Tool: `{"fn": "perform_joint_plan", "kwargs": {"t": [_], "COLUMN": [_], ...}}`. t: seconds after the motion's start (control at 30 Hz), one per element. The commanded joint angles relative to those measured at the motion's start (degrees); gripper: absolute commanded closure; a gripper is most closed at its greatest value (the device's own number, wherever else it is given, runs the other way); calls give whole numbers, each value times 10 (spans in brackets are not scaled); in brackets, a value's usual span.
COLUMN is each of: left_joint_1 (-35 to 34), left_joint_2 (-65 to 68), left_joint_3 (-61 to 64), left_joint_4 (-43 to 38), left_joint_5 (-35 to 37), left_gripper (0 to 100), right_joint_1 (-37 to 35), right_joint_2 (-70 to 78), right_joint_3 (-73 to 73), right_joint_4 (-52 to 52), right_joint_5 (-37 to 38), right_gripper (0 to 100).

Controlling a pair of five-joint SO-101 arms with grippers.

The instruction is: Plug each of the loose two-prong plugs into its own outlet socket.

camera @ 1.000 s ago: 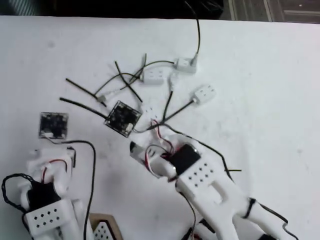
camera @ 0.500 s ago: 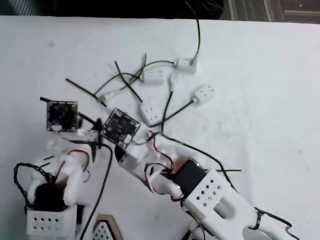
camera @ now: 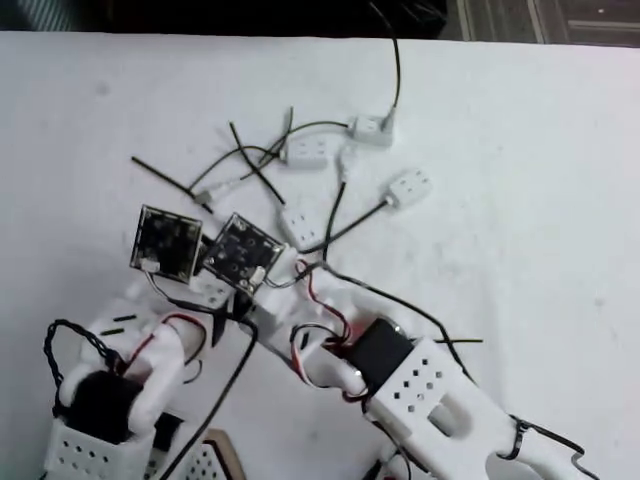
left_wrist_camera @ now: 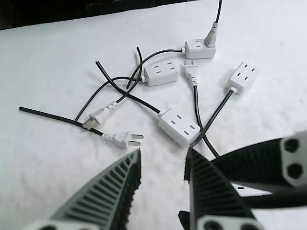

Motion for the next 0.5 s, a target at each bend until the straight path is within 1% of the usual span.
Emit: {"fn": "perform_joint_plan", "kwargs": {"t": [0.0, 0.1, 0.17, 0.2, 0.27, 0.4, 0.47], "left_joint_1": [22, 33, 29, 17, -29, -134, -171], "left_joint_2": [-6, -6, -6, -6, -6, -6, -6], "left_joint_3": [-23, -23, -24, -24, -24, -21, -20], "left_joint_4": [3, 11, 15, 15, 14, 12, 15], "left_joint_5": [-27, -36, -36, -35, -32, -33, -33], "left_gripper": [835, 835, 835, 835, 835, 835, 835], "right_joint_1": [-5, -5, -5, -4, 4, 42, 50], "right_joint_2": [-17, -17, -17, -17, -15, -11, -11], "right_joint_3": [-13, -13, -13, -13, -12, -12, -8], "right_joint_4": [-3, 0, 0, 0, 0, 0, 0], "right_joint_5": [-3, -3, -3, -1, 3, 5, 25], "right_gripper": [981, 981, 981, 981, 981, 981, 981]}}
